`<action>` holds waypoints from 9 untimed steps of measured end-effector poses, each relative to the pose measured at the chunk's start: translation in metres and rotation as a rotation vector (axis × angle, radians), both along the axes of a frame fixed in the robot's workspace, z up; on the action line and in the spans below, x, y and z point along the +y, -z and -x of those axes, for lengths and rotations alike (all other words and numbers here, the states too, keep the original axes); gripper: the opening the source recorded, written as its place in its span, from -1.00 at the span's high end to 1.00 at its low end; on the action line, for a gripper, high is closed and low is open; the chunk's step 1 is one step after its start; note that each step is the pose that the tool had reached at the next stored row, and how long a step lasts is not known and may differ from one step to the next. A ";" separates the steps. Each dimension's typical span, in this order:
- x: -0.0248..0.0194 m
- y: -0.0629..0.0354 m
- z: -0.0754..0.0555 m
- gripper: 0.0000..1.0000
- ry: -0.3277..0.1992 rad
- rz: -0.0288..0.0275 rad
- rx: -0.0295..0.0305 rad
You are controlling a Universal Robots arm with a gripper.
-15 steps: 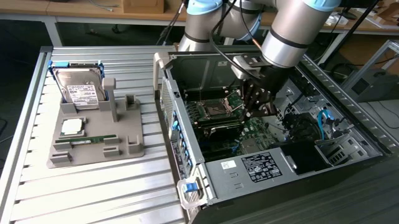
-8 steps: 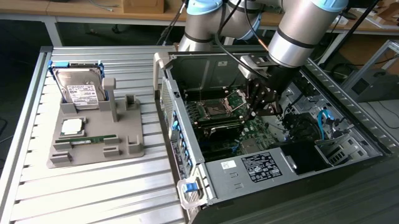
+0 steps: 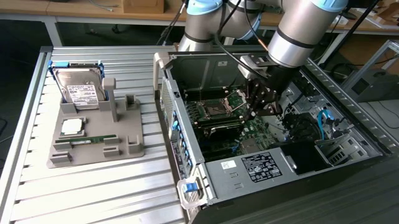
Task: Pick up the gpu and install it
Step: 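Press down on the gpu until it lock into place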
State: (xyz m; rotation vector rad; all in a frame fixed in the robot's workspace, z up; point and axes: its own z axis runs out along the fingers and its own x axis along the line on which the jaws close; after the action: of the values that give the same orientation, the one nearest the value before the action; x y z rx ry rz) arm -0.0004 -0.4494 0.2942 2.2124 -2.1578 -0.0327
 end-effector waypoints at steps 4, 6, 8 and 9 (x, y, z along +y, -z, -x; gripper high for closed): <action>0.0004 0.0015 0.018 0.79 0.000 -0.0001 -0.0010; 0.0007 0.0024 0.025 0.79 0.000 0.0001 -0.0014; 0.0010 0.0033 0.032 0.79 0.000 0.0001 -0.0016; 0.0012 0.0038 0.037 0.79 0.000 0.0001 -0.0018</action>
State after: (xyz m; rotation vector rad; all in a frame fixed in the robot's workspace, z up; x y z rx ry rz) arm -0.0369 -0.4481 0.2904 2.2131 -2.1588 -0.0306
